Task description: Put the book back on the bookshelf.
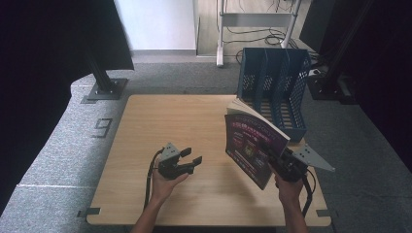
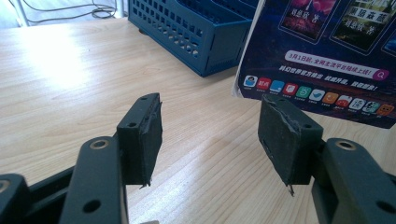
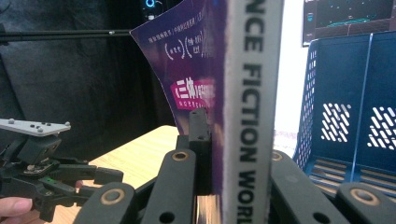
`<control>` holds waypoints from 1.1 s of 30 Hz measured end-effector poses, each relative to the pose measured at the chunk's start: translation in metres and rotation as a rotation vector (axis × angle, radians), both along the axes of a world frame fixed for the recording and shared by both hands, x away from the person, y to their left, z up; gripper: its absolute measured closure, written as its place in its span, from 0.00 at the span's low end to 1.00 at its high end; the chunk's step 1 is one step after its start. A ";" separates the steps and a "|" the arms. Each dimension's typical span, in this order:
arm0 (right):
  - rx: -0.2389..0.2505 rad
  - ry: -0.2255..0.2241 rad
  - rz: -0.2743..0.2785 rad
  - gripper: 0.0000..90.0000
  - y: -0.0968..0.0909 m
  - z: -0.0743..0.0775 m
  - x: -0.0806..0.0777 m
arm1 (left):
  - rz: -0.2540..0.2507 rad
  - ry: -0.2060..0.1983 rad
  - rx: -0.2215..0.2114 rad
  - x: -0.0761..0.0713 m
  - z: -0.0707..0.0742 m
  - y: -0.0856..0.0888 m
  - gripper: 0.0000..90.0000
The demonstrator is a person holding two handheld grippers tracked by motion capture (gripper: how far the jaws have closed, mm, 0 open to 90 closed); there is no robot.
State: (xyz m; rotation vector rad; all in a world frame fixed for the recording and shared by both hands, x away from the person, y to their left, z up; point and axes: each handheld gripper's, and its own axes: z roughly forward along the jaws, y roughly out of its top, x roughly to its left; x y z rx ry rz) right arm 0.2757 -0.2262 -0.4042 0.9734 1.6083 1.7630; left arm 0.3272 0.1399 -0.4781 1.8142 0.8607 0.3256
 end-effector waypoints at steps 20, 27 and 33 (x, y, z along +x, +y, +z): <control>0.015 -0.007 -0.017 0.91 -0.001 0.019 0.013 | -0.007 0.006 -0.018 -0.001 0.003 0.003 0.45; 0.013 -0.010 -0.034 0.91 -0.002 0.025 0.016 | -0.008 0.007 -0.018 -0.001 0.003 0.004 0.45; 0.013 -0.015 -0.043 0.91 -0.004 0.029 0.018 | -0.011 0.011 -0.014 -0.001 0.002 0.004 0.45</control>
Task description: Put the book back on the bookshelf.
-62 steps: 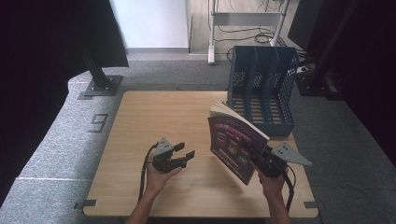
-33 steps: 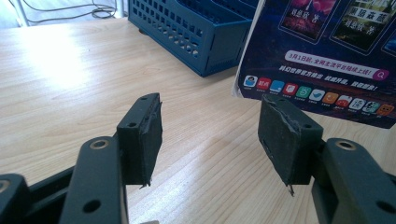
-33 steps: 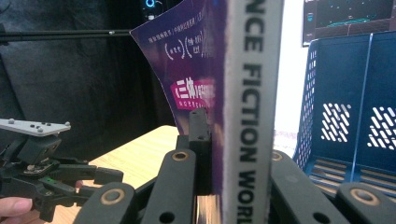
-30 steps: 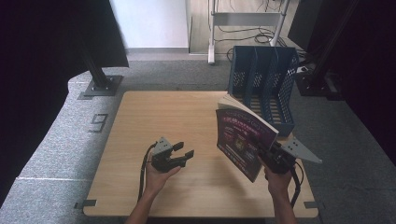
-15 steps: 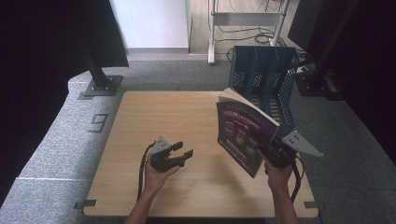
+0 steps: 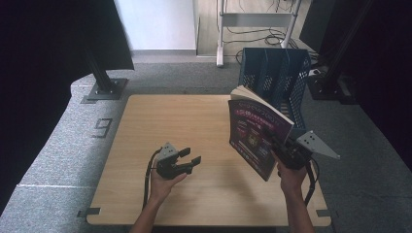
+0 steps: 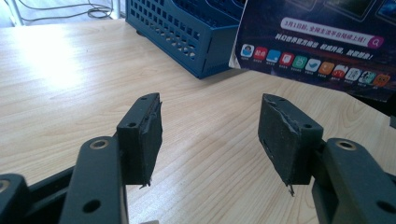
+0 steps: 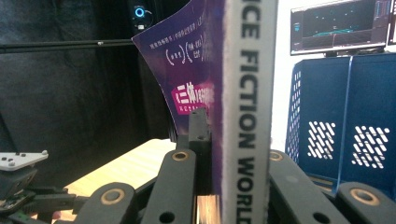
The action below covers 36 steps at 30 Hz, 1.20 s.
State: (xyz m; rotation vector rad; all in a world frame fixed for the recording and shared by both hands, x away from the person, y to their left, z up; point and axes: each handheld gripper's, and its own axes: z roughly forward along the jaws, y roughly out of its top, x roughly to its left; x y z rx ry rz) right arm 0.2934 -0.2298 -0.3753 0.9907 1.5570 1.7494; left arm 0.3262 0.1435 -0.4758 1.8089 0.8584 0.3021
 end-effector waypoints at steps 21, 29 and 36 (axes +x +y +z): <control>0.018 0.015 -0.037 0.91 -0.002 0.004 0.014 | 0.007 0.004 -0.002 0.000 0.001 0.003 0.44; 0.019 0.017 -0.051 0.91 -0.003 0.007 0.020 | 0.012 0.005 -0.005 0.000 0.001 0.005 0.44; 0.021 0.013 -0.066 0.91 -0.004 0.012 0.023 | 0.016 0.006 -0.008 0.000 0.002 0.007 0.44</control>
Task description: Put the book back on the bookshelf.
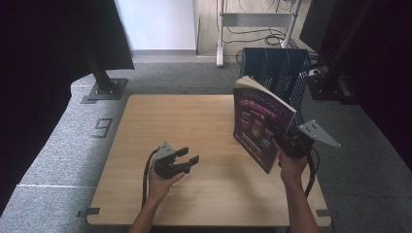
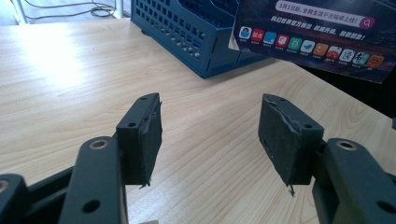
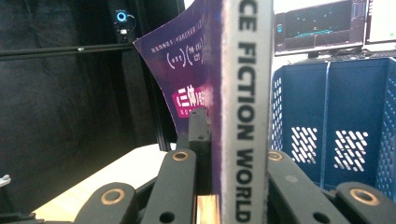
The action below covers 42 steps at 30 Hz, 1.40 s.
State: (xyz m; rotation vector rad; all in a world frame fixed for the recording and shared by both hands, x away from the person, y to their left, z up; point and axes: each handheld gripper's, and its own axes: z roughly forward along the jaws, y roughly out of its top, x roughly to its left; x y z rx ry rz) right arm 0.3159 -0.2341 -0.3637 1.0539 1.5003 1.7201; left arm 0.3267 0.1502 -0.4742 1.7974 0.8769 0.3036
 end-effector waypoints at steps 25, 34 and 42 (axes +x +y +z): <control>0.017 -0.009 -0.047 0.91 -0.005 0.013 0.011 | 0.000 0.002 0.001 0.000 0.001 0.003 0.44; 0.012 -0.020 -0.065 0.91 -0.007 0.021 0.014 | 0.003 0.002 -0.002 0.000 0.001 0.004 0.44; 0.007 -0.018 -0.080 0.91 -0.009 0.024 0.018 | 0.004 0.000 -0.002 0.000 0.002 0.005 0.45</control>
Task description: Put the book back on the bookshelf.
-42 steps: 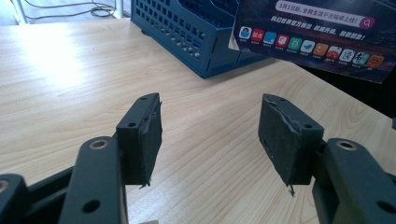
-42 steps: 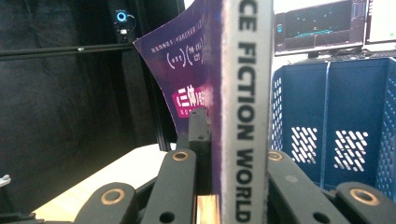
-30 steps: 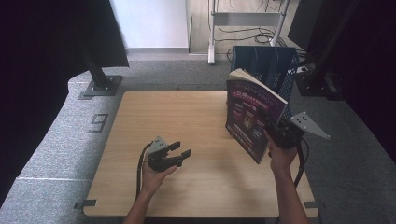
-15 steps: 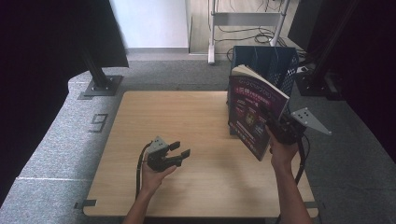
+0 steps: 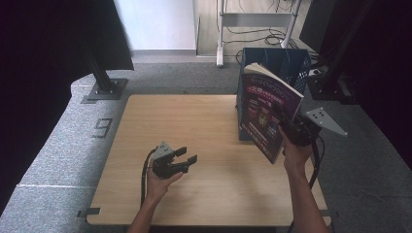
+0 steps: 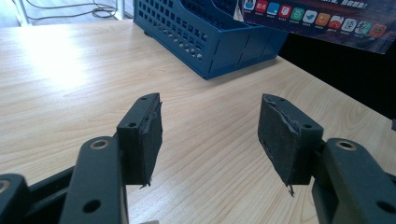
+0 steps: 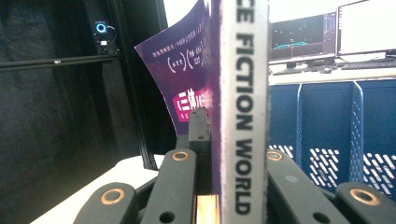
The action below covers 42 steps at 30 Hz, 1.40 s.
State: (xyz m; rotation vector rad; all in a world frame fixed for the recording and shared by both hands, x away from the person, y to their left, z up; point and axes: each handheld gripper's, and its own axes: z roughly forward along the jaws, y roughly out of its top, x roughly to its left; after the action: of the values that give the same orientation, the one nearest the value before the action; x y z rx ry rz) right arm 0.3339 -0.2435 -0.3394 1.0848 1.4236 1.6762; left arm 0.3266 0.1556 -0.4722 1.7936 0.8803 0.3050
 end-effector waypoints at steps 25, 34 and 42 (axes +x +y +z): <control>-0.018 0.019 -0.059 0.91 -0.004 0.002 0.018 | 0.005 0.005 -0.007 0.000 0.000 0.001 0.45; -0.039 0.022 -0.082 0.91 -0.003 0.003 0.024 | 0.005 0.007 -0.008 0.000 -0.001 0.002 0.45; -0.034 0.026 -0.096 0.91 0.000 0.001 0.031 | 0.013 0.002 -0.017 -0.001 0.001 0.004 0.45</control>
State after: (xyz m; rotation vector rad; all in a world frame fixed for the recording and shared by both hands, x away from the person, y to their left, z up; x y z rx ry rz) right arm 0.3646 -0.2432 -0.3385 1.1418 1.3888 1.5703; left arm 0.3260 0.1600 -0.4717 1.7735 0.8935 0.3031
